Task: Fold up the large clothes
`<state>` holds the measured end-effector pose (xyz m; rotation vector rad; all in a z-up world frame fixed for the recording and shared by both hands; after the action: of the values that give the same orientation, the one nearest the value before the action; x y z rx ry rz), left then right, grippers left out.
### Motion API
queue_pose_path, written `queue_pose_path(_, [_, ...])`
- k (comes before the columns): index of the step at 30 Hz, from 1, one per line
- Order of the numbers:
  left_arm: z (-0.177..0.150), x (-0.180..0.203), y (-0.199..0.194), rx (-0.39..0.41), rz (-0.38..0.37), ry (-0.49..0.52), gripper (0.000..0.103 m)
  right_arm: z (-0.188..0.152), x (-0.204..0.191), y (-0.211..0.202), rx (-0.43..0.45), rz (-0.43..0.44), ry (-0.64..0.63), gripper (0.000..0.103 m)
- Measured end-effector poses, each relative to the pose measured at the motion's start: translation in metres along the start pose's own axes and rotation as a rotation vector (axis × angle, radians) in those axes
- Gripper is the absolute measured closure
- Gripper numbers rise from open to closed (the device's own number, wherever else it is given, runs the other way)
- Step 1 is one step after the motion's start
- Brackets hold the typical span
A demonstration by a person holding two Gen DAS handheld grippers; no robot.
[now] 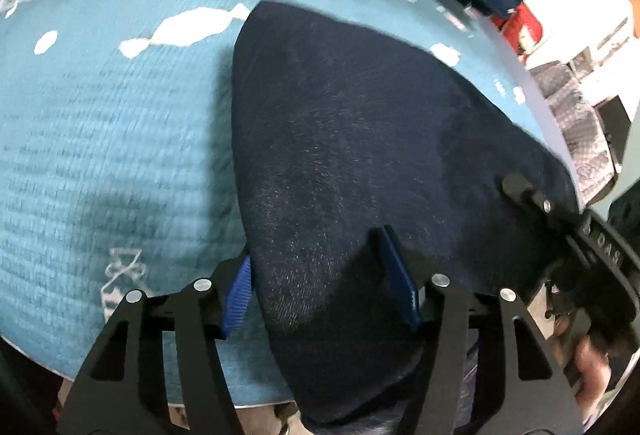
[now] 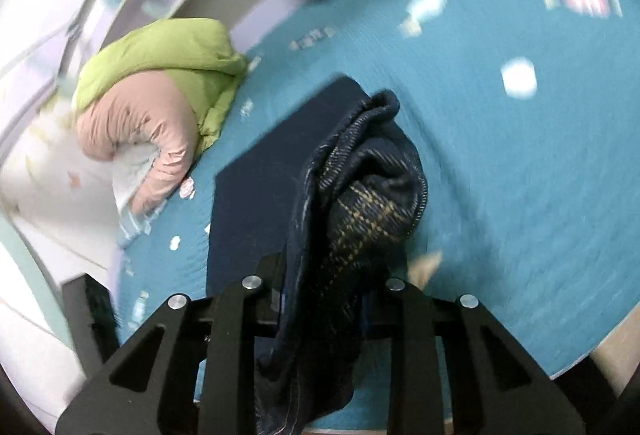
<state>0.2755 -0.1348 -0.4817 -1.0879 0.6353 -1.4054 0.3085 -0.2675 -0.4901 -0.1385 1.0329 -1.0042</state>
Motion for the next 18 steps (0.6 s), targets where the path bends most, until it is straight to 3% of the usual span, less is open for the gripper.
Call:
queue_pose_path(6, [0.032,0.055,-0.006,0.072,-0.094,0.019,0.045,0.059,-0.004,-0.030,0.072,-0.094,-0.200,0.081])
queue_pose_path(10, [0.062,0.132,0.004,0.100,-0.173,0.039,0.046,0.108,0.022,-0.062,0.157,-0.169,-0.270,0.081])
queue_pose_path(15, [0.070,0.219,0.026,0.110,-0.222,0.117,0.046,0.143,0.096,-0.112,0.239,-0.212,-0.237,0.081])
queue_pose_path(18, [0.049,0.261,0.068,0.003,-0.228,0.180,0.046,0.147,0.160,-0.127,0.220,-0.242,-0.125,0.081])
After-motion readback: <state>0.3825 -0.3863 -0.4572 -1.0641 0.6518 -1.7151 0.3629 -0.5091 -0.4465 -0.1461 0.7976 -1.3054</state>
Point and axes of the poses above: each gripper's, at about its wrist camera, not at the fingertips, and y roughly the way its jaws point, x to its right, z to its top, the point moved 7 cm from there along y, roughly the way its jaws point, and after that the axes turned 10 degrees about z, right-handed, at the moved point
